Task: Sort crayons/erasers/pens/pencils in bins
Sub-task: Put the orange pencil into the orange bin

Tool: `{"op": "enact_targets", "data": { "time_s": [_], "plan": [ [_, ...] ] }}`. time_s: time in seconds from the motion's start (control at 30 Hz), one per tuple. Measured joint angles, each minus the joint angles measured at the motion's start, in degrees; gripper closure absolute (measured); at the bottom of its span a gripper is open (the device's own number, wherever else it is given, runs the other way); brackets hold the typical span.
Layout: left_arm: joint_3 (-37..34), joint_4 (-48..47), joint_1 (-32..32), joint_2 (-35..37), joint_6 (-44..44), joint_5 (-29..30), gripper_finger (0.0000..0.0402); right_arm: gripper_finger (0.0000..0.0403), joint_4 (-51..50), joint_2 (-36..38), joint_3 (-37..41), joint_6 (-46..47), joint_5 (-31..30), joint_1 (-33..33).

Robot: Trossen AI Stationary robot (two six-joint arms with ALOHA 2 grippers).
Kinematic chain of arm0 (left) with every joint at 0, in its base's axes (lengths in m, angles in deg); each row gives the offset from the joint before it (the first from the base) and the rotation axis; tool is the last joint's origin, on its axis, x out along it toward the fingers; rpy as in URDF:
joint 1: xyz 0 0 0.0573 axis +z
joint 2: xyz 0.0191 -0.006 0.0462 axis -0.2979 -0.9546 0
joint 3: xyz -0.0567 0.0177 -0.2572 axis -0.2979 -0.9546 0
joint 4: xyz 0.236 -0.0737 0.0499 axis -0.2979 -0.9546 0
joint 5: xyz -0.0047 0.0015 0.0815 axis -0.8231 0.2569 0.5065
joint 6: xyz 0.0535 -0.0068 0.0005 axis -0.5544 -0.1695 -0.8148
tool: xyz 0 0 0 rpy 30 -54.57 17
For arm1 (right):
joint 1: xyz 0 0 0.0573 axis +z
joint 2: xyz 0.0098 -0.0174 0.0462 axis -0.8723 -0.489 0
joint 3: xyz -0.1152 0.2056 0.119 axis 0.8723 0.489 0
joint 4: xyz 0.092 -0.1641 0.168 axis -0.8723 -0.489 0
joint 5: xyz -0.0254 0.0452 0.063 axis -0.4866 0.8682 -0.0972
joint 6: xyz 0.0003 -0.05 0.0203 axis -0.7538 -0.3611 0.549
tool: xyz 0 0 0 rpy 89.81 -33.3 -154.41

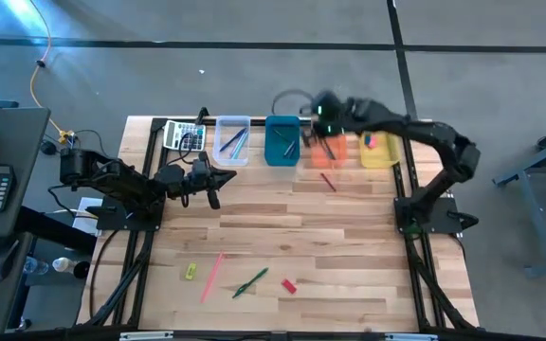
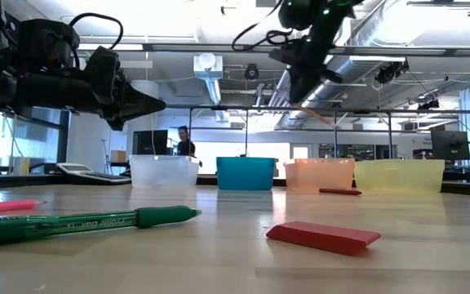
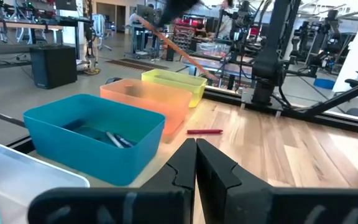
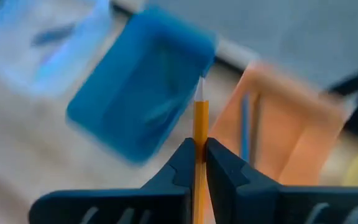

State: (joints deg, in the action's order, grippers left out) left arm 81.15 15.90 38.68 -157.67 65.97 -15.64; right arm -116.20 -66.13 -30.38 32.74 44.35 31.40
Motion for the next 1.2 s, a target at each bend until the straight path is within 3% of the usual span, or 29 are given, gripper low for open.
{"op": "enact_targets", "data": {
  "time_s": [0.23, 0.43, 1.2],
  "plan": [
    [0.0, 0.0, 0.0, 0.0, -0.01, 0.24, 0.0401, 0.0393, -3.08, -14.06, -15.01, -11.31, 1.72, -13.24],
    [0.02, -0.03, 0.0, 0.0, -0.64, 0.24, 0.0401, 0.0393, -6.57, -23.44, -18.58, -12.72, 6.62, -17.6],
    [0.02, -0.47, 0.0, 0.0, -1.05, 0.22, 0.0401, 0.0393, -6.2, -25.1, -15.9, -9.42, 5.62, -15.76]
  ]
}}
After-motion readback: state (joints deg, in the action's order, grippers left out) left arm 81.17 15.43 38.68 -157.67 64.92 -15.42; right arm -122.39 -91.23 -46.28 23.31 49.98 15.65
